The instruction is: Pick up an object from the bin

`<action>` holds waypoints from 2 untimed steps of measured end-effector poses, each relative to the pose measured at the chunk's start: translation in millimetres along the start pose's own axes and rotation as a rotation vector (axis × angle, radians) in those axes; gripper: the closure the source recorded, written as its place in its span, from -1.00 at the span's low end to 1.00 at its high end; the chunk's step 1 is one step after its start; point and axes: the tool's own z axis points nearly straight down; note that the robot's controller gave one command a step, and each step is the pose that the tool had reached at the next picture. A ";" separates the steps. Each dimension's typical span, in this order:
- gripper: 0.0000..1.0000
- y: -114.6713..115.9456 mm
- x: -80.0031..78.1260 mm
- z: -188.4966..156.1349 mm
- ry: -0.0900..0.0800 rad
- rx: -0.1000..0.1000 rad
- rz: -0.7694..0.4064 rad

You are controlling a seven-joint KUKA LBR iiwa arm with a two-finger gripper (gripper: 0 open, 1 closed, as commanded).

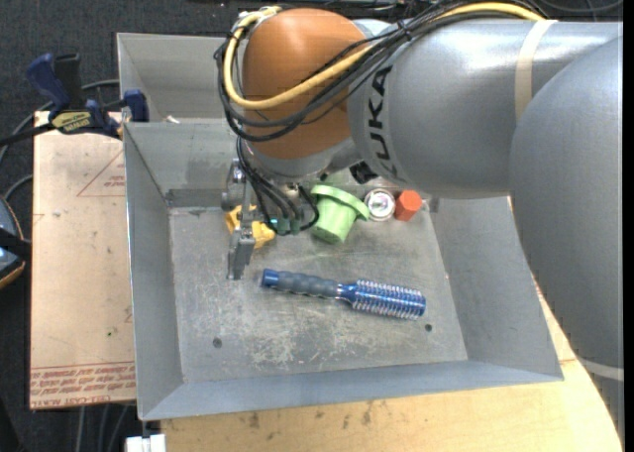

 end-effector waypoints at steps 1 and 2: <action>-1.00 -61.9 -18.8 85.9 -0.002 0.003 -0.187; -1.00 -117.9 -8.3 133.3 -0.010 0.001 -0.390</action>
Offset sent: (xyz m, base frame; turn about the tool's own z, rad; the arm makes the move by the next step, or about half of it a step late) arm 0.0190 -0.0590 -0.0822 -0.1905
